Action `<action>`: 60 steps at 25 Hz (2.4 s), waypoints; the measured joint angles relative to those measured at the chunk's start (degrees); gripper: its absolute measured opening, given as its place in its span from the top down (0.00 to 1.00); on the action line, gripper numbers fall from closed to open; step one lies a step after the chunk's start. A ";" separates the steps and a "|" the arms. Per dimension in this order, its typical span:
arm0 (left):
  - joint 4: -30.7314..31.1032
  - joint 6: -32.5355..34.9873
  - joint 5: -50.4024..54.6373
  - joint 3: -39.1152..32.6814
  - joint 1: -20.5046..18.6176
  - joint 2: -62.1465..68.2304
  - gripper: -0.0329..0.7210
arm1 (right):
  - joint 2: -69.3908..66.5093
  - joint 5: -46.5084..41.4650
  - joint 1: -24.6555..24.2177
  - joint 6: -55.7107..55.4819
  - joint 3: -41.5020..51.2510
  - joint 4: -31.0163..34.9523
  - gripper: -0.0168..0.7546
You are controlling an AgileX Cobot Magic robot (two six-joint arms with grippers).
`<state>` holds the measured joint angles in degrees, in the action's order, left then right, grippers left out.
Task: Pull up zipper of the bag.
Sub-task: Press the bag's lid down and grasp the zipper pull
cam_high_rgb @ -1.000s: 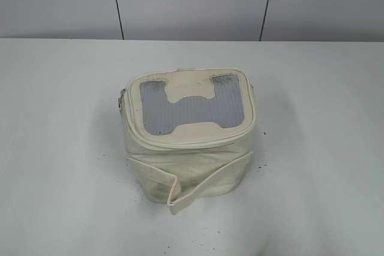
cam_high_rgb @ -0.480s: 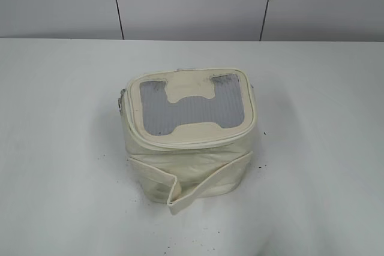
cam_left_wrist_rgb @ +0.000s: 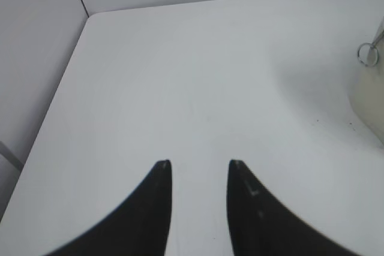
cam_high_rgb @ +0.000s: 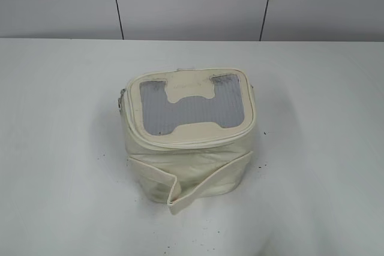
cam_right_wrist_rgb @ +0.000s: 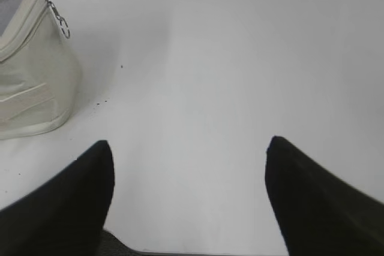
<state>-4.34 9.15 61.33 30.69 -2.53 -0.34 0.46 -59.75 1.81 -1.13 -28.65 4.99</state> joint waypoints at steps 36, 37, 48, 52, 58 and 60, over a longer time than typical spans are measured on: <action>-52.13 38.33 -16.09 12.60 5.93 67.01 0.56 | -71.99 12.48 13.49 44.10 -31.34 26.07 0.32; -52.19 38.60 -15.71 13.37 6.17 68.55 0.56 | -74.90 11.64 14.15 45.54 -34.47 26.53 0.32; -52.30 39.31 -14.97 20.84 9.32 83.93 0.52 | -109.60 -5.78 22.02 50.52 -71.83 27.23 0.33; -52.30 39.31 -14.75 23.59 9.32 87.43 0.52 | -119.15 -8.93 23.42 50.00 -83.58 27.43 0.39; -52.18 39.31 -12.40 27.76 9.32 91.57 0.52 | -126.55 -9.08 24.35 49.19 -90.30 30.00 0.40; -52.11 39.31 -10.59 28.35 9.32 92.69 0.52 | -127.83 -9.21 25.03 49.12 -90.49 30.16 0.40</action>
<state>-56.45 48.46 50.75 59.04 6.80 92.35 -127.37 -68.96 26.85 47.99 -119.15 35.15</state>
